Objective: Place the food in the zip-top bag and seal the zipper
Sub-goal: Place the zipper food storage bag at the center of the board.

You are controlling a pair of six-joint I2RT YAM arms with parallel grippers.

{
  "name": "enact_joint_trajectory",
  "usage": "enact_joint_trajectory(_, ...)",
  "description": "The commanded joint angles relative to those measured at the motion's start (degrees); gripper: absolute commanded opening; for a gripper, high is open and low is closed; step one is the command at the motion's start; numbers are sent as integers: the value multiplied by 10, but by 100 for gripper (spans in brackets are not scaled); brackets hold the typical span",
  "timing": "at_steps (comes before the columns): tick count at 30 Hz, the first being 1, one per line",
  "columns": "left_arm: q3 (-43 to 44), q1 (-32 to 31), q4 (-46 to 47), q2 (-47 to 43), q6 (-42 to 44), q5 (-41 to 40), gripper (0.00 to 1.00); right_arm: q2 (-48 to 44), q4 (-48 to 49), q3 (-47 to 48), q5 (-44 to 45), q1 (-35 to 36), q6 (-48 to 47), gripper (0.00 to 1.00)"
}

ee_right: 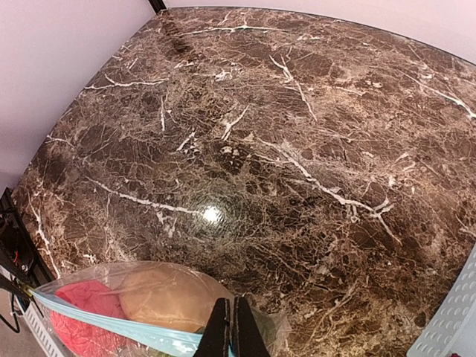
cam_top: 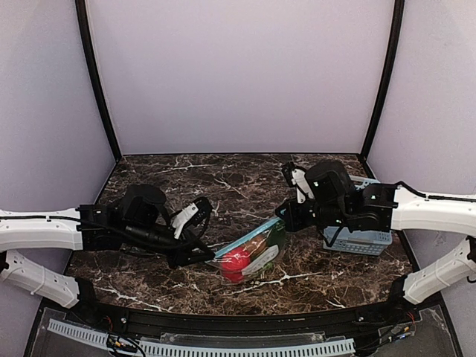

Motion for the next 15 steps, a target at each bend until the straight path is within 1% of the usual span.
enact_joint_trajectory(1,-3,-1,3,13,-50,44,1,-25,-45,24,13,-16,14,0)
enact_joint_trajectory(4,-3,0,26,34,-77,53,1,-23,-61,27,16,-16,24,0)
enact_joint_trajectory(7,-6,15,40,49,-97,56,1,-5,-70,35,30,-16,31,0)
enact_joint_trajectory(13,-20,73,94,87,-119,82,1,60,-73,66,65,-23,33,0)
enact_joint_trajectory(15,-19,87,117,102,-121,94,1,83,-74,79,62,-32,35,0)
